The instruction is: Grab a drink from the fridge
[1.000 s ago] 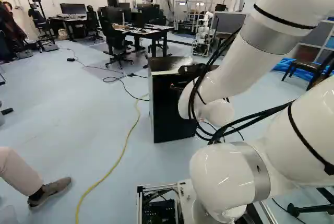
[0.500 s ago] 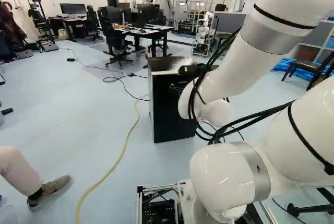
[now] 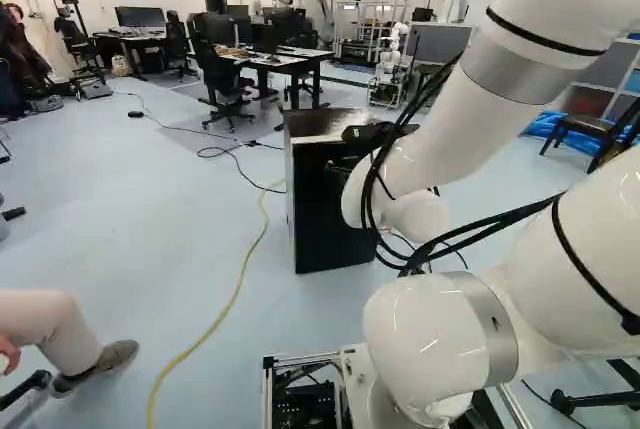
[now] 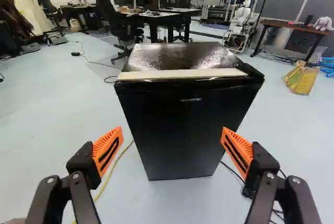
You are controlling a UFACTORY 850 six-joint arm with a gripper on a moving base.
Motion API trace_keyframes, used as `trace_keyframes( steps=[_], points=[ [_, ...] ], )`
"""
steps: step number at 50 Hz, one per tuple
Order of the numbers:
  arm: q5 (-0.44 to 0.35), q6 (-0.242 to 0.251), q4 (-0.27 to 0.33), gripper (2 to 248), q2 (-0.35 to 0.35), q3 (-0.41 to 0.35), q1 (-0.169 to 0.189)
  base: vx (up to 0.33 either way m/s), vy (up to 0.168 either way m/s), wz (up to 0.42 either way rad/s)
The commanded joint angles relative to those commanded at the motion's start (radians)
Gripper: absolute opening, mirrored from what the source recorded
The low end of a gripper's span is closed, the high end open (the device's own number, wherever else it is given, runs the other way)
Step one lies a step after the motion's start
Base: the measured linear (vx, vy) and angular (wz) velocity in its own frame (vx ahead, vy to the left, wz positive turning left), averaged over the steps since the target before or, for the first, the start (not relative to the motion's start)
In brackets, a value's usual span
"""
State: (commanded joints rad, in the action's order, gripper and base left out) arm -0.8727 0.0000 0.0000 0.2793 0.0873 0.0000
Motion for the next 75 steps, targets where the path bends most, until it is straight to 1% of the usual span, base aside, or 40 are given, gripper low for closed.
trace_keyframes(
  steps=[31,53,63,75],
  points=[
    [0.000,0.000,0.000,247,0.000,0.000,0.000,-0.002,0.132,-0.014],
    [0.000,0.000,0.000,247,0.000,0.000,0.000,-0.003,0.110,-0.010],
    [0.000,0.000,0.000,247,0.000,0.000,0.000,-0.003,0.078,-0.008],
    [0.000,0.000,0.000,247,0.000,0.000,0.000,-0.001,0.005,0.001]
  ],
)
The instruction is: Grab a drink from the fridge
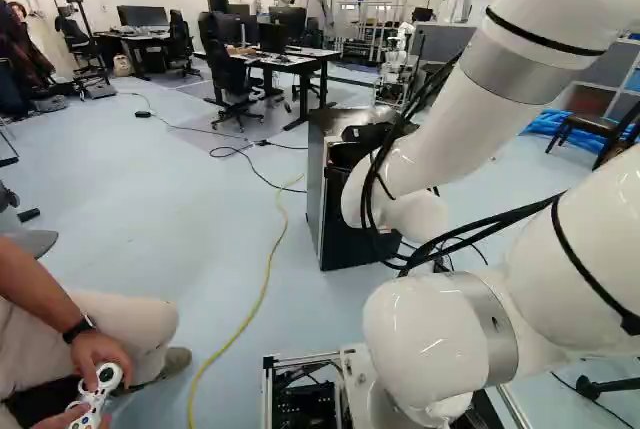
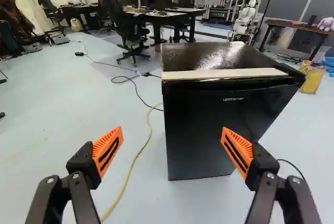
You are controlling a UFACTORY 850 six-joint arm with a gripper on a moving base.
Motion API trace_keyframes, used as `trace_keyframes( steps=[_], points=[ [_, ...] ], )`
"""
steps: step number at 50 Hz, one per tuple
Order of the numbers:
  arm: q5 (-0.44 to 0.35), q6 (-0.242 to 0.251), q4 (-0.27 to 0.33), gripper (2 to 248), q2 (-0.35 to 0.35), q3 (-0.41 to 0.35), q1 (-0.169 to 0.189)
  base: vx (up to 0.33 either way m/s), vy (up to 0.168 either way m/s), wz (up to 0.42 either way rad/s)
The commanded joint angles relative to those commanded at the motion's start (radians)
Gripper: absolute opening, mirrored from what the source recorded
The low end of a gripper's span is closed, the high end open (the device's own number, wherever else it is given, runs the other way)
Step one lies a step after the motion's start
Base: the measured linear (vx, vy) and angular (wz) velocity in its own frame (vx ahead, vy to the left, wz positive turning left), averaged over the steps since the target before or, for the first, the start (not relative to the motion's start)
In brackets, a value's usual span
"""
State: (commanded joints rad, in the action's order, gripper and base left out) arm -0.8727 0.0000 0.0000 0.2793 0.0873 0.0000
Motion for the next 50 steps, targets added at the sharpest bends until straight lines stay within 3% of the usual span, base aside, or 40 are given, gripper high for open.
trace_keyframes(
  steps=[18,50],
  points=[
    [0.000,0.000,-0.033,247,0.000,0.000,-0.018,0.000,0.000,0.000],
    [0.000,0.000,-0.236,247,-0.033,0.027,-0.120,0.000,0.000,0.000]
  ],
)
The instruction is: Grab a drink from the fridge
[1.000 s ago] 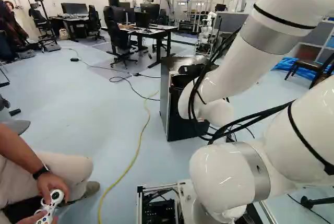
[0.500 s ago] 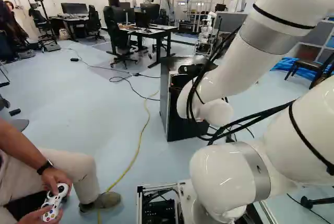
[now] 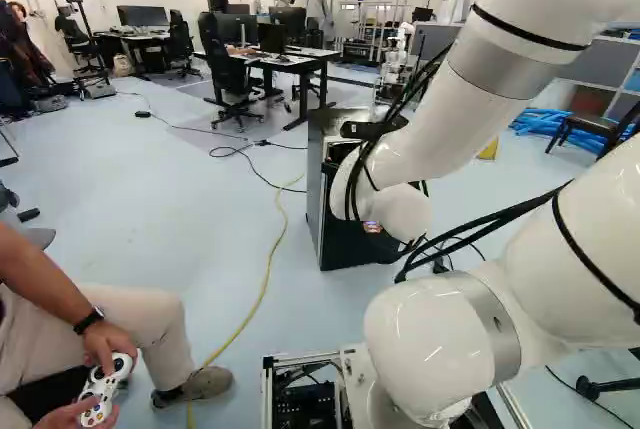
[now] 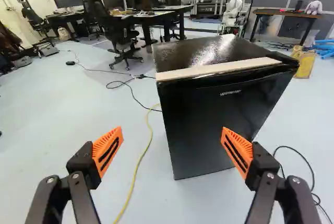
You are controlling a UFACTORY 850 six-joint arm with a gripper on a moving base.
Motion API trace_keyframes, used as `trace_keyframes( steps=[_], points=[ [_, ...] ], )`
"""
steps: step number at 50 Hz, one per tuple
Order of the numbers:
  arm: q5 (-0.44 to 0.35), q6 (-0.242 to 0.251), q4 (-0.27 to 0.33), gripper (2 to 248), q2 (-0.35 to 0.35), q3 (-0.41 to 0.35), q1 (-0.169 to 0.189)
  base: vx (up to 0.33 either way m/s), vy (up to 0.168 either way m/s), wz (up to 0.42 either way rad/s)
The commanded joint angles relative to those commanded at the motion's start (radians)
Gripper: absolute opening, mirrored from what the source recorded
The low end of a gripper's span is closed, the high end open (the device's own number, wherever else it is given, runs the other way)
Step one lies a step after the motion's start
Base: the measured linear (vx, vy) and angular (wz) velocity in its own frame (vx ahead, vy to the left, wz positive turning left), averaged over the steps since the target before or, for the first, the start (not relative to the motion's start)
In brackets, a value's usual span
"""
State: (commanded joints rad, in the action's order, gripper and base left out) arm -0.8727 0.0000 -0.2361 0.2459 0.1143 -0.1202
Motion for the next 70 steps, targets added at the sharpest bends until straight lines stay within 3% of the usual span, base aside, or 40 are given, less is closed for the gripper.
trace_keyframes(
  steps=[24,53,70],
  points=[
    [-0.015,0.000,-0.159,247,-0.138,0.064,-0.091,0.000,0.000,0.000],
    [-0.100,0.000,-0.315,247,-0.320,0.160,-0.195,0.000,0.000,0.000],
    [-0.155,0.000,-0.401,247,-0.375,0.210,-0.250,0.000,0.000,0.000]
  ],
)
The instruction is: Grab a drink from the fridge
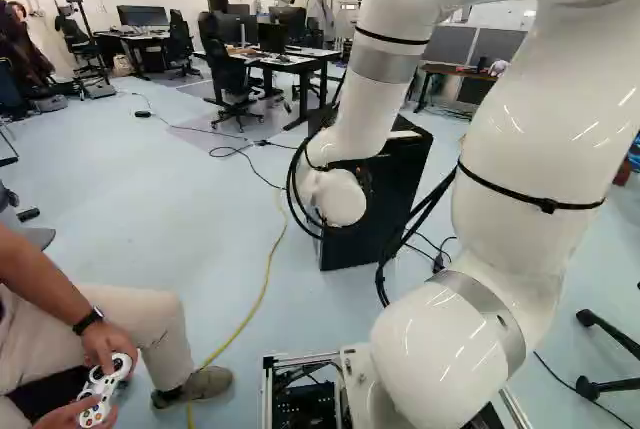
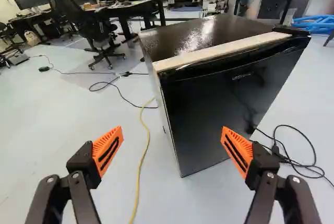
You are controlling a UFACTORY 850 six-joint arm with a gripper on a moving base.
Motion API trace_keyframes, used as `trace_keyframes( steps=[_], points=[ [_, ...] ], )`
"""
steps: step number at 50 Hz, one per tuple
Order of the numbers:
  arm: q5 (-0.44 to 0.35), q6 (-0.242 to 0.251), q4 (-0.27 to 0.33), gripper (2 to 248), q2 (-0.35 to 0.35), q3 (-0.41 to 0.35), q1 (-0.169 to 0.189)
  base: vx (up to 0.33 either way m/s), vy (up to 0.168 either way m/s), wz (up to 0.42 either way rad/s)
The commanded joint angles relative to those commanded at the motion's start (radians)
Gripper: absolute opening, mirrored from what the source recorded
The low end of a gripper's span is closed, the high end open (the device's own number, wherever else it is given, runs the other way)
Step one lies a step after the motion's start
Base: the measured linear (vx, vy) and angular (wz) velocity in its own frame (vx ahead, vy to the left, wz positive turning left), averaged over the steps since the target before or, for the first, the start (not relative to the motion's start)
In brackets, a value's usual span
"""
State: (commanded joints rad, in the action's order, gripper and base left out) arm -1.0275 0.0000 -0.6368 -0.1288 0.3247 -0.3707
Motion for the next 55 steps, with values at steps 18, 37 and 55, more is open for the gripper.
trace_keyframes(
  steps=[18,37,55],
  points=[
    [-0.054,0.000,-0.088,247,-0.055,0.057,-0.053,0.000,0.000,0.000],
    [-0.101,0.000,-0.179,247,-0.177,0.146,-0.097,0.000,0.000,0.000],
    [-0.157,0.000,-0.262,247,-0.293,0.236,-0.124,0.000,0.000,0.000]
  ],
)
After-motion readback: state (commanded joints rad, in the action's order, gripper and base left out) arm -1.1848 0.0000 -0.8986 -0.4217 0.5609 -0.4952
